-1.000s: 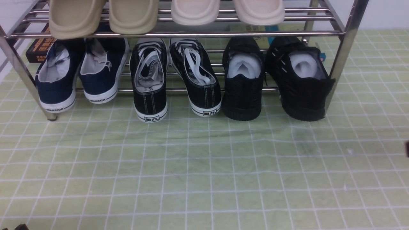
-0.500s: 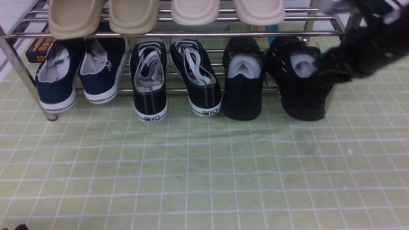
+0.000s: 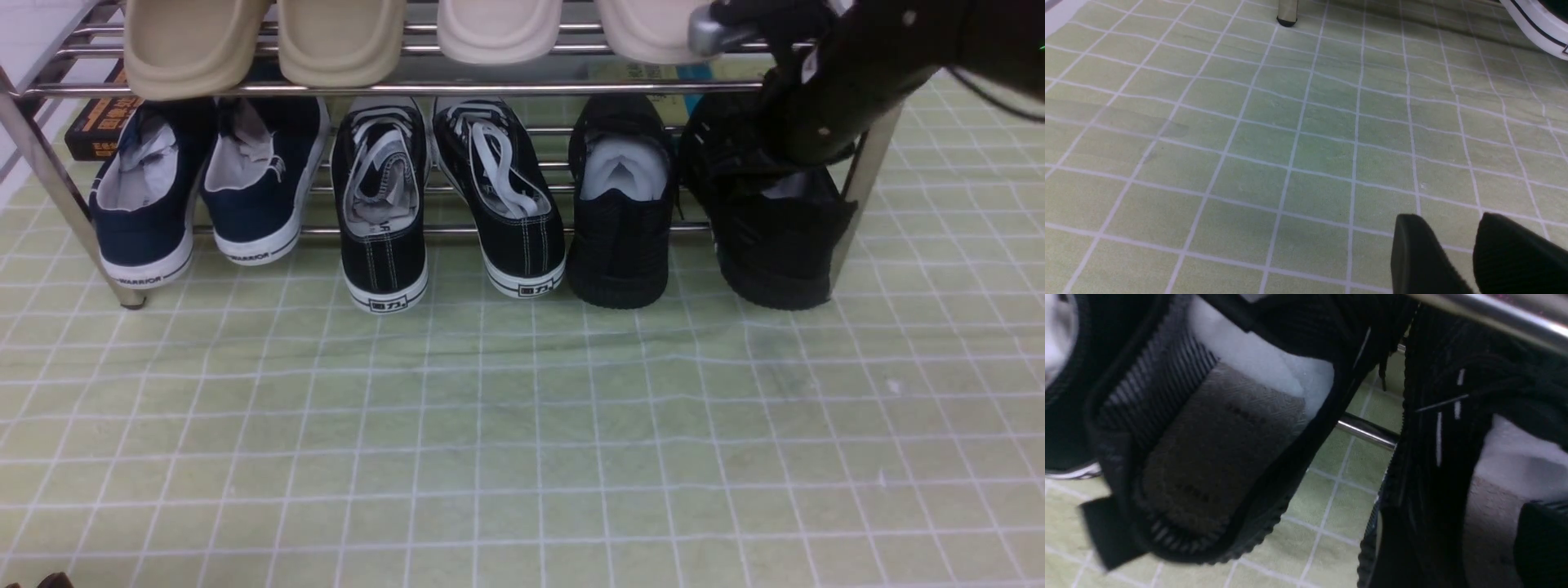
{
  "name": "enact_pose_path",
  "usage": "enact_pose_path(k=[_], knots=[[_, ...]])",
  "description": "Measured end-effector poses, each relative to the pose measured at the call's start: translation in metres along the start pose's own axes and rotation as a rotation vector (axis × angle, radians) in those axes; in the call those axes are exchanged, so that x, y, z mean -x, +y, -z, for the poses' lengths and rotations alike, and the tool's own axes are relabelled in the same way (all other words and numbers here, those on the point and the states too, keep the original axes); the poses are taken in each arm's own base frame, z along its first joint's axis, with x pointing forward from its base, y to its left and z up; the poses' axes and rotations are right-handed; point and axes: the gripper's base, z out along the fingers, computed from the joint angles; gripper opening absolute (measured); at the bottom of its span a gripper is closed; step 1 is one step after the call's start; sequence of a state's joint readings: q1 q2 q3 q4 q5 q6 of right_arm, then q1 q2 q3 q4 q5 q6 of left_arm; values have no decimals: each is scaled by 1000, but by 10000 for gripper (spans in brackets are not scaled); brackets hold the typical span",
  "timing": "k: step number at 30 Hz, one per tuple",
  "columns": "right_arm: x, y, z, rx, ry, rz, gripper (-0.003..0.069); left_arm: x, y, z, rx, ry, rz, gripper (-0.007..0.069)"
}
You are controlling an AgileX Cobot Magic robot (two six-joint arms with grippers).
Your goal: Take the shoes off the shelf with your hand from the green coffee tablecloth.
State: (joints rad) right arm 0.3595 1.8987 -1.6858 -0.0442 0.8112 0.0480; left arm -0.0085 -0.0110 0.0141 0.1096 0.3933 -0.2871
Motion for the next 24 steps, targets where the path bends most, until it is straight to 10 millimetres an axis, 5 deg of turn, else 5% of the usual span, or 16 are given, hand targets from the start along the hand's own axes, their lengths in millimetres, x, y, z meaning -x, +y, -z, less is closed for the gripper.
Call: enact_pose_path(k=[11,13,18,24], knots=[[-6,-7,-43,-96,19,8,325,0,0,0,0,0,0,242],[-6,-6,-44,-95,18,3,290,0,0,0,0,0,0,242],[-5,-5,-43,-89,26,-14,64,0,0,0,0,0,0,242],[-4,-7,-16,-106,117,-36,23,0,0,0,0,0,0,242]])
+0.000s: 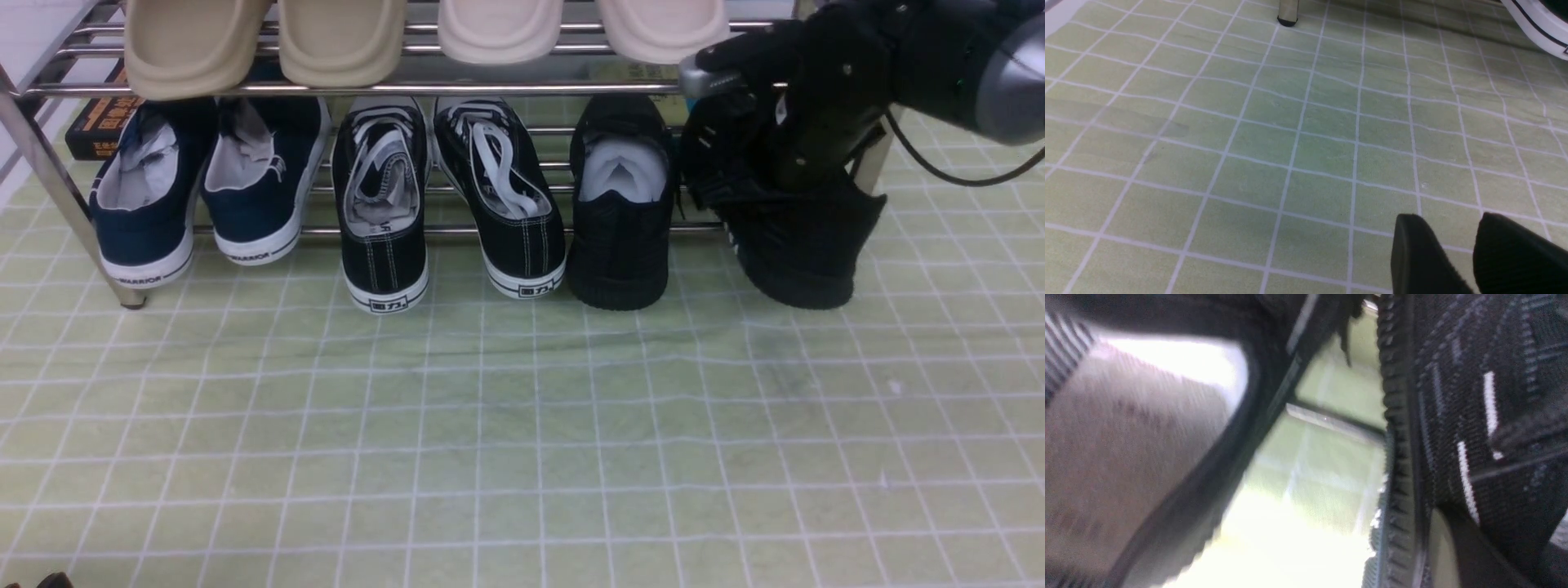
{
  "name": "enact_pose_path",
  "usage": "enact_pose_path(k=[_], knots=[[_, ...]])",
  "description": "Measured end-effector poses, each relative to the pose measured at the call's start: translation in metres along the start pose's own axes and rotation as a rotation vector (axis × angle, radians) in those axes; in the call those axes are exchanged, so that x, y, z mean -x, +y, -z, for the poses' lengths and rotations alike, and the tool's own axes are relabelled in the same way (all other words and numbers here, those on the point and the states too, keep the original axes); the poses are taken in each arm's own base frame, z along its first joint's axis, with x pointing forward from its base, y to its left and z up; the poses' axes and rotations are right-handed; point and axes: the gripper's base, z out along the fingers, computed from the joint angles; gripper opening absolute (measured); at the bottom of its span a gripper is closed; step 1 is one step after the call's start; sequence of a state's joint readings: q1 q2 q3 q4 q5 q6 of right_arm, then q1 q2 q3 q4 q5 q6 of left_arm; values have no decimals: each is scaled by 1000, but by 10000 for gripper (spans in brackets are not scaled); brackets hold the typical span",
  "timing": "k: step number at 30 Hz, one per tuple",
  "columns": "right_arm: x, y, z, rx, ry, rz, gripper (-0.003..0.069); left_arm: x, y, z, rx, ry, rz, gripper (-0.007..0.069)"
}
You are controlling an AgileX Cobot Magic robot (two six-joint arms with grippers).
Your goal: Take the shoes off the shelf with your hand from the green coffee tablecloth.
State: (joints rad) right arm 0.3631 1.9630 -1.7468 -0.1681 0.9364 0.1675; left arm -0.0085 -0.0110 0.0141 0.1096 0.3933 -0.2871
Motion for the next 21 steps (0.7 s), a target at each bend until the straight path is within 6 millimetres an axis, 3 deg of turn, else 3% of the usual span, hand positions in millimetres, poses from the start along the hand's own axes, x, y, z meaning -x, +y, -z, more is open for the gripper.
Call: enact_pose_path(k=[1,7,10,12,15,17,21], knots=[[-1,0,1,1,7,-2,23,0,0,0,0,0,0,242],[-10,-7,92,60,73,-27,23,0,0,0,0,0,0,242],[-15,-10,117,77,57,-30,23,0,0,0,0,0,0,242],[-25,-13,143,93,17,-38,23,0,0,0,0,0,0,242],[-47,-15,170,127,-3,-74,23,0,0,0,0,0,0,242],[-73,-12,187,165,4,-98,23,0,0,0,0,0,0,242],[-118,7,200,220,42,-70,23,0,0,0,0,0,0,242]])
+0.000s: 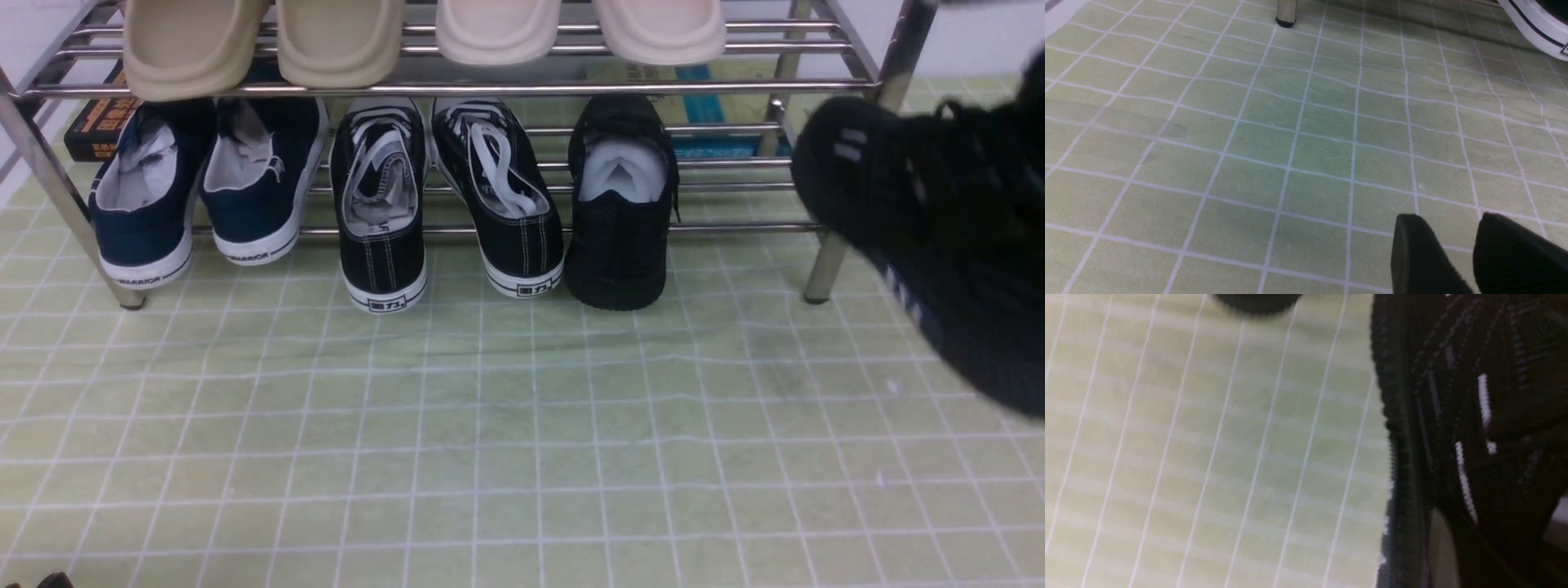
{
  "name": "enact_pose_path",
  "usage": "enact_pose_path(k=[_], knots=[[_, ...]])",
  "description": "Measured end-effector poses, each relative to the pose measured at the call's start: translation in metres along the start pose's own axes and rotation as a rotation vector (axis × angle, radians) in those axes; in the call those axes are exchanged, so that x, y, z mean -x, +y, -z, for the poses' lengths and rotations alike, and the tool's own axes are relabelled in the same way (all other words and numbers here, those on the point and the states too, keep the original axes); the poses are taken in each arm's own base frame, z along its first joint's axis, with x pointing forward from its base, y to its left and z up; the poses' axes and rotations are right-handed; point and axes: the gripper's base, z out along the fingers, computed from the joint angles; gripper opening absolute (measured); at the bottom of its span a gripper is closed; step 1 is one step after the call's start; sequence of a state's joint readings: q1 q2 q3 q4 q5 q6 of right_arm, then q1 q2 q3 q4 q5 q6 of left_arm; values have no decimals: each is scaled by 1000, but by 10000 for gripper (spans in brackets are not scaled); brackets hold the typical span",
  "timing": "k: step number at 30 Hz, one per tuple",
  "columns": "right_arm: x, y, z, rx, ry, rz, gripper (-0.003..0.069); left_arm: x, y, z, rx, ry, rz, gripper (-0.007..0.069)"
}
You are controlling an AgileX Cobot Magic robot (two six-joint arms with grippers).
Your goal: Take the shoes off the shelf with your hand from the green coffee tablecloth.
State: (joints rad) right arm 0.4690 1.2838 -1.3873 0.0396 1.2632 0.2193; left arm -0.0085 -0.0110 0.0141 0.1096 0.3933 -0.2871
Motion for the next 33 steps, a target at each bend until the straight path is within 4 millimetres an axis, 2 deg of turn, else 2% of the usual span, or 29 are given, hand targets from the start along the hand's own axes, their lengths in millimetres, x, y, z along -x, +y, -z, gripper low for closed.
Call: enact_pose_path(k=[2,3,4,5,6,7,9,11,12,15,20,23,24,26,27,32,33], knots=[[-29,21,-9,46,74,28,23,0,0,0,0,0,0,242],[-37,29,-11,62,100,30,23,0,0,0,0,0,0,242],[-39,31,-12,65,106,41,23,0,0,0,0,0,0,242],[-52,52,-18,85,150,65,23,0,0,0,0,0,0,242],[-54,54,-18,85,154,67,23,0,0,0,0,0,0,242],[-63,72,-23,74,168,85,23,0,0,0,0,0,0,242],[-68,89,-30,54,152,82,23,0,0,0,0,0,0,242],[-69,98,-36,39,135,73,23,0,0,0,0,0,0,242],[-69,114,-52,12,107,37,23,0,0,0,0,0,0,242],[-62,138,-77,8,65,-5,23,0,0,0,0,0,0,242],[-44,170,-118,32,30,-36,26,0,0,0,0,0,0,242],[-38,185,-139,39,31,-36,30,0,0,0,0,0,0,242],[-38,186,-141,37,32,-36,31,0,0,0,0,0,0,242],[-34,197,-161,45,31,-50,43,0,0,0,0,0,0,242],[-34,198,-163,45,31,-51,44,0,0,0,0,0,0,242],[-31,213,-199,73,3,-140,99,0,0,0,0,0,0,242],[-31,214,-200,74,2,-143,102,0,0,0,0,0,0,242]])
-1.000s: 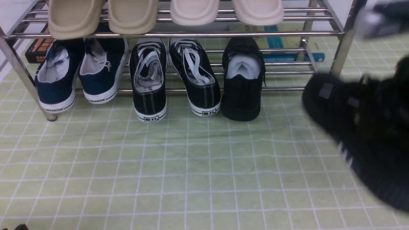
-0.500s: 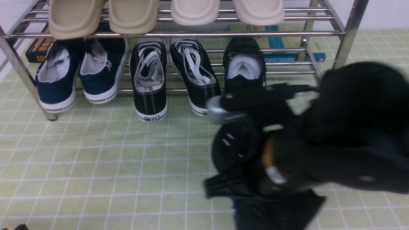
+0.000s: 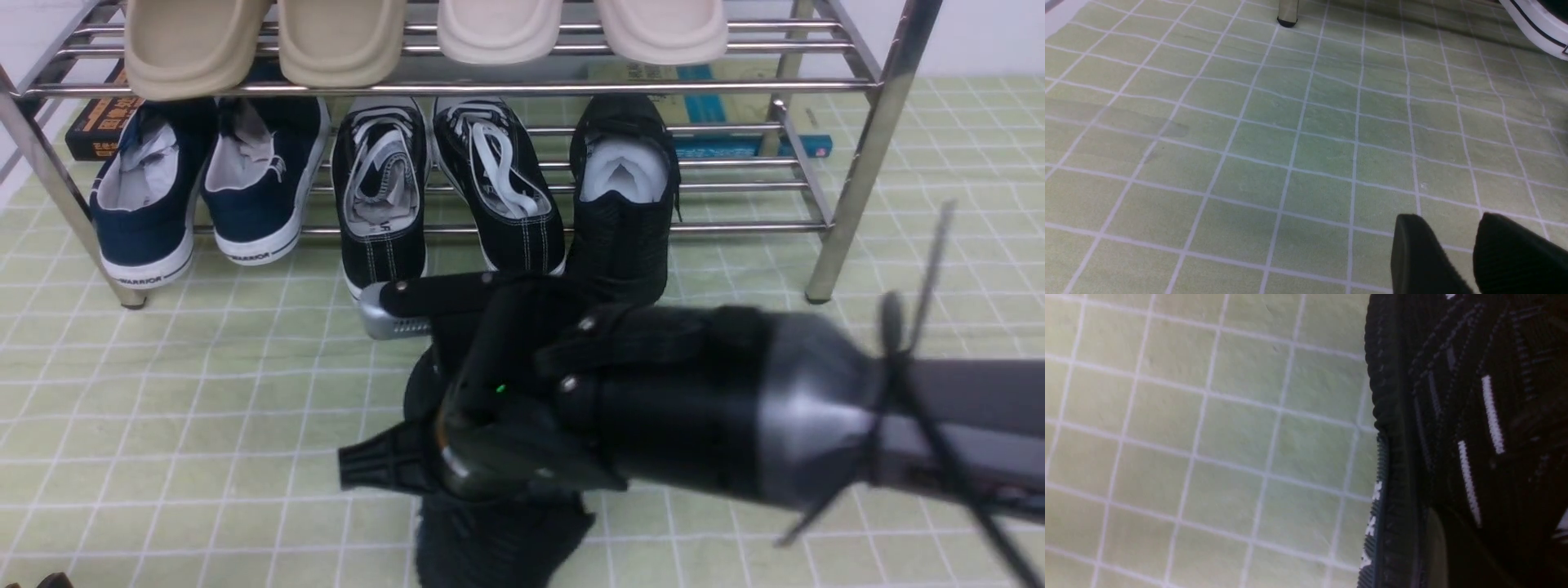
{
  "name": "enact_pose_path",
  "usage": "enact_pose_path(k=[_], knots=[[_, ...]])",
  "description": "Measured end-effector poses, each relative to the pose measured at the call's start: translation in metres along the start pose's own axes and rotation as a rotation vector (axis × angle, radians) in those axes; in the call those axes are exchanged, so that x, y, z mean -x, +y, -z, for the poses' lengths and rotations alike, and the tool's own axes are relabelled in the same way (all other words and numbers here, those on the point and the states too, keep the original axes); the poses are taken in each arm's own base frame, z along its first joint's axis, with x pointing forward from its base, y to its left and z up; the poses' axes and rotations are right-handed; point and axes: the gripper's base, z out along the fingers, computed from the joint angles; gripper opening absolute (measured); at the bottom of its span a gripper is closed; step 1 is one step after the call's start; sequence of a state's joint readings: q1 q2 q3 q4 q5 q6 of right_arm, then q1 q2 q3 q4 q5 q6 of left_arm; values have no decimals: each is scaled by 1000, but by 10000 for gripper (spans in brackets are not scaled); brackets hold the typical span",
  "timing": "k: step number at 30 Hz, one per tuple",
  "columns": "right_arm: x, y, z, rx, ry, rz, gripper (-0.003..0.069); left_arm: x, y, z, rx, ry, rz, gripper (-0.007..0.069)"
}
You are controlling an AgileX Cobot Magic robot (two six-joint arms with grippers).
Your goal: Take the shoes off the shelf with your hand from the green coffee tablecloth.
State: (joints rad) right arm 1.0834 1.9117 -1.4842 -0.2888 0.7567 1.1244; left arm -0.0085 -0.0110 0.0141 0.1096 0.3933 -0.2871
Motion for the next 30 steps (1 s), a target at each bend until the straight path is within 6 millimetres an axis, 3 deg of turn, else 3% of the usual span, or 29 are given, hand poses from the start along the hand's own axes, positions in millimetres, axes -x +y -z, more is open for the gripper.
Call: enact_pose_path(k=[3,10,12,15,17,18,19,20,23,25,27,28,30], knots=[[-3,4,-14,24,-5,-37,183,0,0,0,0,0,0,242],[0,11,-11,81,-28,-43,406,0,0,0,0,0,0,242],[3,12,-1,93,-33,-24,462,0,0,0,0,0,0,242],[11,12,29,92,-42,48,494,0,0,0,0,0,0,242],[19,8,63,76,-51,119,496,0,0,0,0,0,0,242],[22,3,78,49,-47,162,488,0,0,0,0,0,0,242],[23,2,81,46,-46,167,488,0,0,0,0,0,0,242],[29,-6,104,20,-41,202,457,0,0,0,0,0,0,242],[44,-27,133,-42,-30,210,335,0,0,0,0,0,0,242],[56,-43,141,-86,-24,187,195,0,0,0,0,0,0,242],[64,-54,141,-113,-20,171,120,0,0,0,0,-1,0,242],[73,-66,138,-136,-17,151,27,0,0,0,0,-1,0,242],[86,-78,129,-156,-17,125,-9,0,0,0,0,-1,0,242]])
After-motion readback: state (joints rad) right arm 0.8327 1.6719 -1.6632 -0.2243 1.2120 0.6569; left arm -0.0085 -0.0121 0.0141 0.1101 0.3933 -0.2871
